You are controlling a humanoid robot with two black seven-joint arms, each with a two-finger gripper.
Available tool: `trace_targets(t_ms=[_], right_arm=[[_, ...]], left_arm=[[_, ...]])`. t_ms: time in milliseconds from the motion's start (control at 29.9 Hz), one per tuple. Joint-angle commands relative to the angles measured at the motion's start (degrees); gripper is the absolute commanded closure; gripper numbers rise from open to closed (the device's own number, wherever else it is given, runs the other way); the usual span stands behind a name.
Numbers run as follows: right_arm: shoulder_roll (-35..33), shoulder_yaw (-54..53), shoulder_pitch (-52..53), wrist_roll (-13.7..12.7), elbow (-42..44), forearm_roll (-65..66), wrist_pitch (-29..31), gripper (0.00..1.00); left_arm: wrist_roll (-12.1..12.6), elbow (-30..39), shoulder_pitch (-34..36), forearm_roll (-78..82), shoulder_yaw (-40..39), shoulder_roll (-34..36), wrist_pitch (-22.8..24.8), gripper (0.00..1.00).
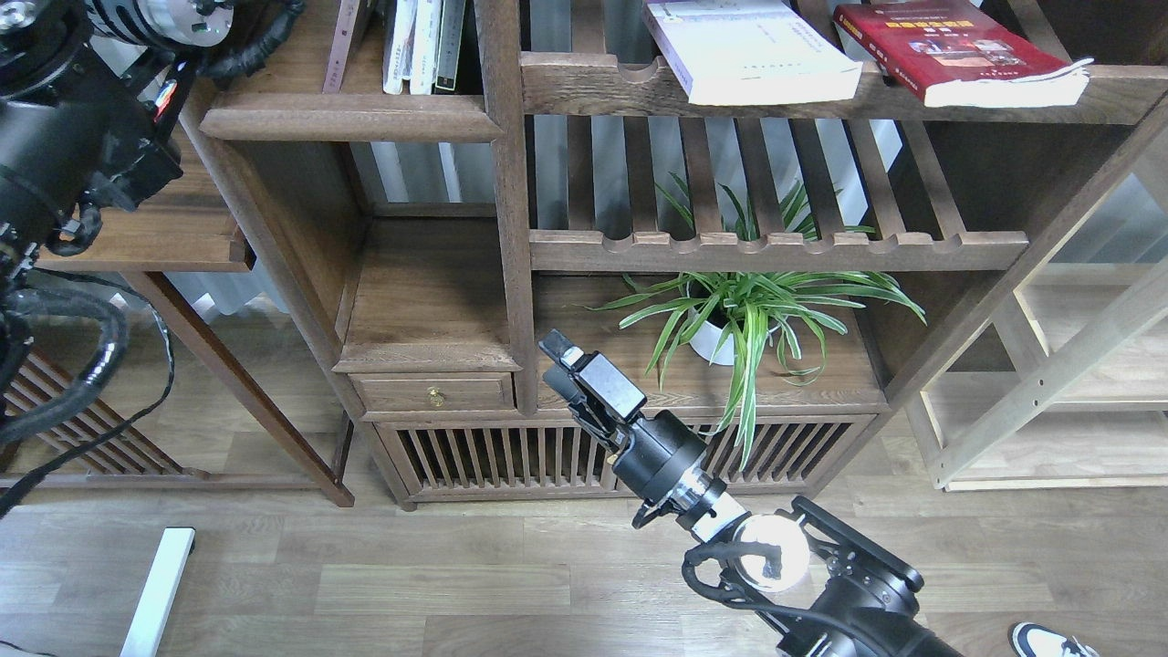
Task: Organize books on shelf
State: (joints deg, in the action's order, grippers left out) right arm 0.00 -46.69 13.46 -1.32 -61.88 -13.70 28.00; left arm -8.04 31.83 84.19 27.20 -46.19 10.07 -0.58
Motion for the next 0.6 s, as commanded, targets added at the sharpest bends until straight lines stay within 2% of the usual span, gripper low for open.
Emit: trace_targets(t_ms=[0, 201, 301, 435, 568], right_arm=[[0.00, -0.25, 0.08, 0.09, 0.00, -0.01, 0.00, 0.02], [0.00, -2.96, 0.51, 0.62, -0.09, -0.18, 0.00, 0.02], [0.00, -4.55, 1.13, 0.62, -0.09, -0.18, 0.00, 0.02], [0.00, -6.22, 2.01, 0.70, -0.09, -0.27, 0.00, 0.02], [0.00, -8.24, 1.83, 0.79, -1.49, -0.62, 0.00, 0.02]], left_arm=[[-0.22, 0.68, -0.25, -0.04, 0.05, 1.18, 0.32, 0.60], [-1.27, 3.14, -1.31, -3.90, -0.04, 2.41, 1.37, 0.59], [-3.03, 4.37, -2.10, -6.11, 0.22, 3.11, 3.83, 0.58], [-3.56, 6.92, -3.06, -6.46, 0.05, 6.01, 8.84, 0.58], [-4.79, 12.01, -5.34, -9.35, -0.04, 9.52, 9.29, 0.54]])
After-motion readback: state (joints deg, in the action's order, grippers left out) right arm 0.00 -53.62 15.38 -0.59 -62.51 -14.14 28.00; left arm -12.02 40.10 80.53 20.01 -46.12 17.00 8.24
